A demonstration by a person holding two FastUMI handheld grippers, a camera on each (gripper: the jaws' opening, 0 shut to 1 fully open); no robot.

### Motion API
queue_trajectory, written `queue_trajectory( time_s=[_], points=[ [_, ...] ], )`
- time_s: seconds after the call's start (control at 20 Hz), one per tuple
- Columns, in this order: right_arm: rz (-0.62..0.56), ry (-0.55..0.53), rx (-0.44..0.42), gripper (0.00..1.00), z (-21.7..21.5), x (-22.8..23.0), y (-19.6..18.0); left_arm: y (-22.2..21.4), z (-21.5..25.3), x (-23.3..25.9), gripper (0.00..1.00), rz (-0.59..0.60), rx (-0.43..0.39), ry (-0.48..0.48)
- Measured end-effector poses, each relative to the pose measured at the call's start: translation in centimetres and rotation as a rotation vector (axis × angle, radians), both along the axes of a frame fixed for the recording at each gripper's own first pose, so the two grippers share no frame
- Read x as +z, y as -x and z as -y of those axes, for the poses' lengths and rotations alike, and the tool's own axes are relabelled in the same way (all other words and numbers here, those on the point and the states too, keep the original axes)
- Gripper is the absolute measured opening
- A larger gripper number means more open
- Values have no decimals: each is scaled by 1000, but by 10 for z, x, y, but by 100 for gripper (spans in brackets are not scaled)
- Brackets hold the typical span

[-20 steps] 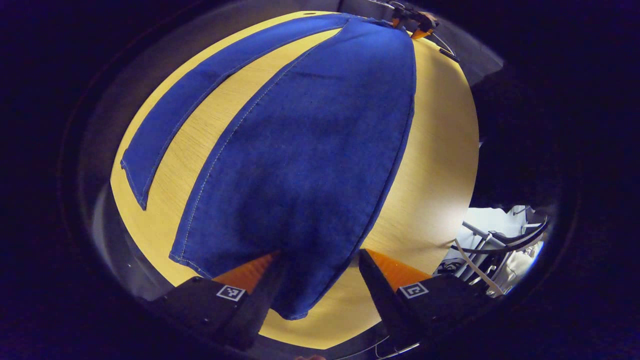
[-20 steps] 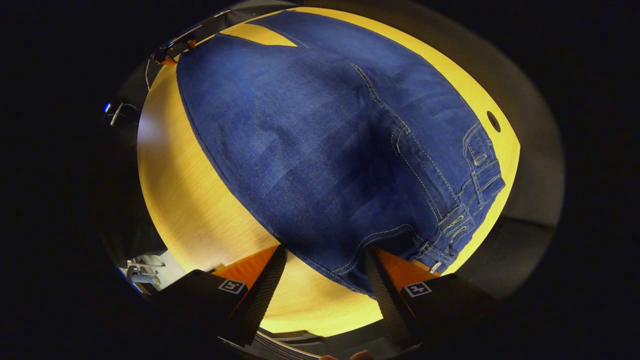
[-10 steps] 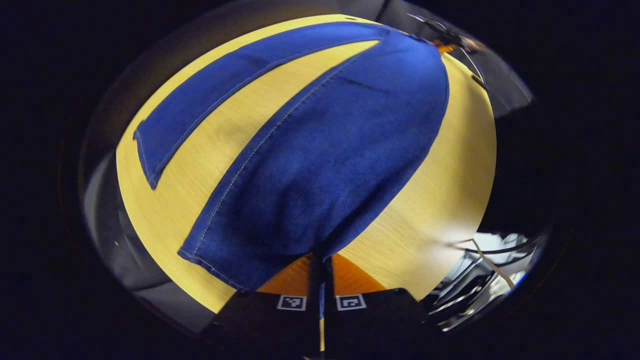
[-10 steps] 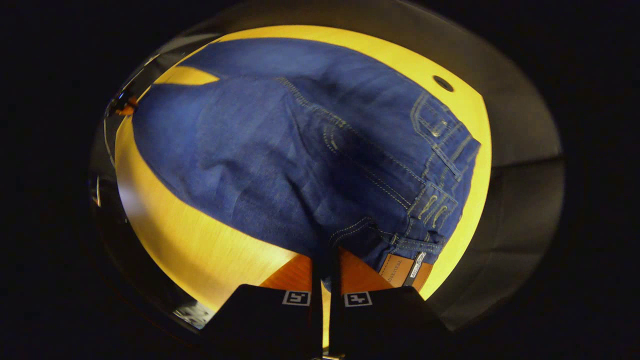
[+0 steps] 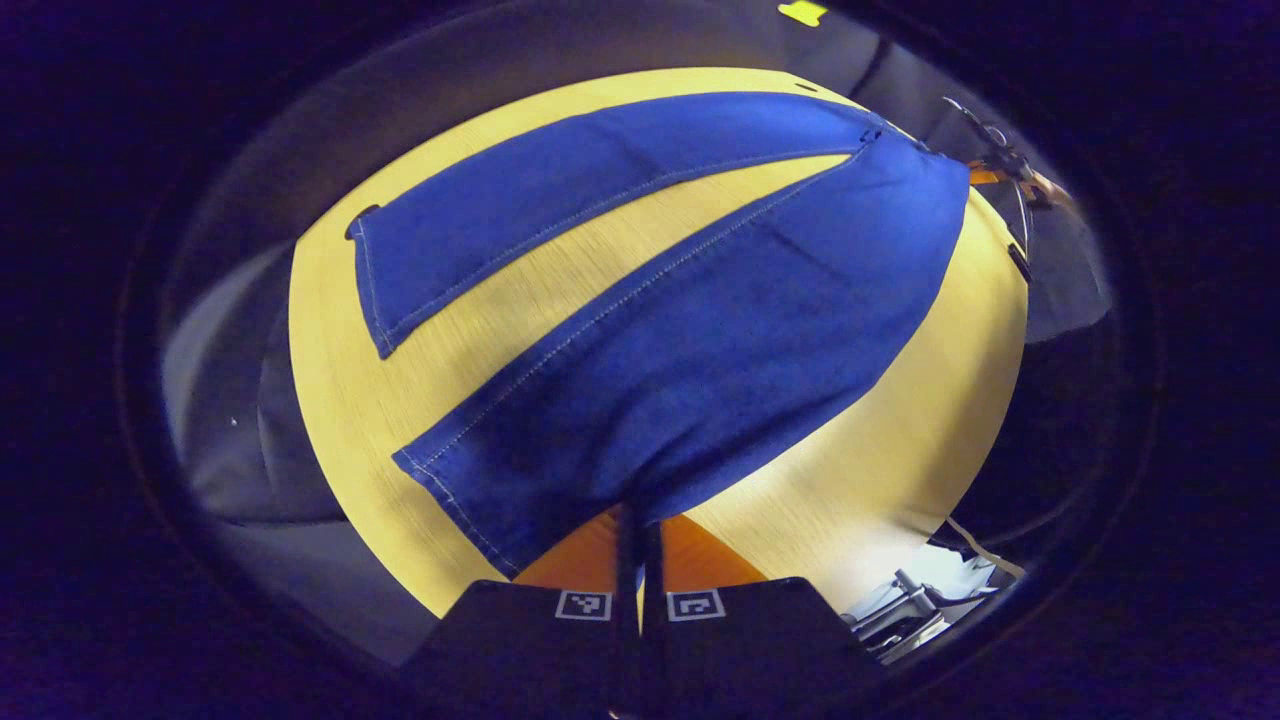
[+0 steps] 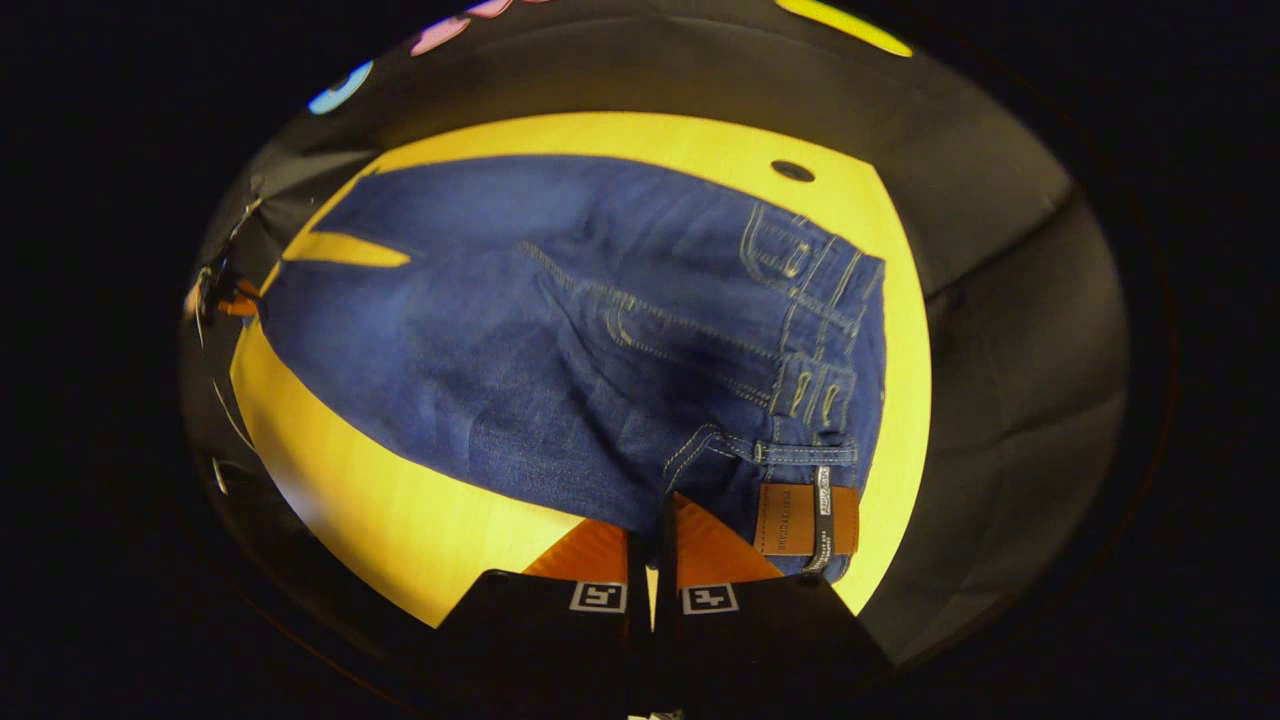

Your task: Grasp the waist and the cuffs of the jeans and fold them to make the two legs overlap; first hold the waist and fold one-third of the jeans toward the cuffs, then hold the cuffs and fold the remaining one-third in the same direction to finish folding.

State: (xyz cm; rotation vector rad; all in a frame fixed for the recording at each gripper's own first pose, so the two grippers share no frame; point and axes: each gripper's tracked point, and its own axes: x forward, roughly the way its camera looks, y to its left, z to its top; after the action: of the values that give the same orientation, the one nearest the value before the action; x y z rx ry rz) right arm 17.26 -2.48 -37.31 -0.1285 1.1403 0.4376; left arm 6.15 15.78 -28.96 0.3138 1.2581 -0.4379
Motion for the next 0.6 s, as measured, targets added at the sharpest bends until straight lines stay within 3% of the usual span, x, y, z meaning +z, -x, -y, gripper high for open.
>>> queue_trajectory(
  time_s=[0.2,0.35,0.45,0.6],
  points=[
    [99,-40,-20,6,-6,42,-36,-59,-13,43,6,116,152,49],
    [173,-45,-31,5,-13,70,-74,-116,-26,71,6,215,206,11],
    [213,-37,-53,5,-17,85,-107,-155,-28,81,6,266,246,-7],
    [264,4,-74,6,-23,76,-168,-215,-28,89,6,292,377,43]
  ],
)
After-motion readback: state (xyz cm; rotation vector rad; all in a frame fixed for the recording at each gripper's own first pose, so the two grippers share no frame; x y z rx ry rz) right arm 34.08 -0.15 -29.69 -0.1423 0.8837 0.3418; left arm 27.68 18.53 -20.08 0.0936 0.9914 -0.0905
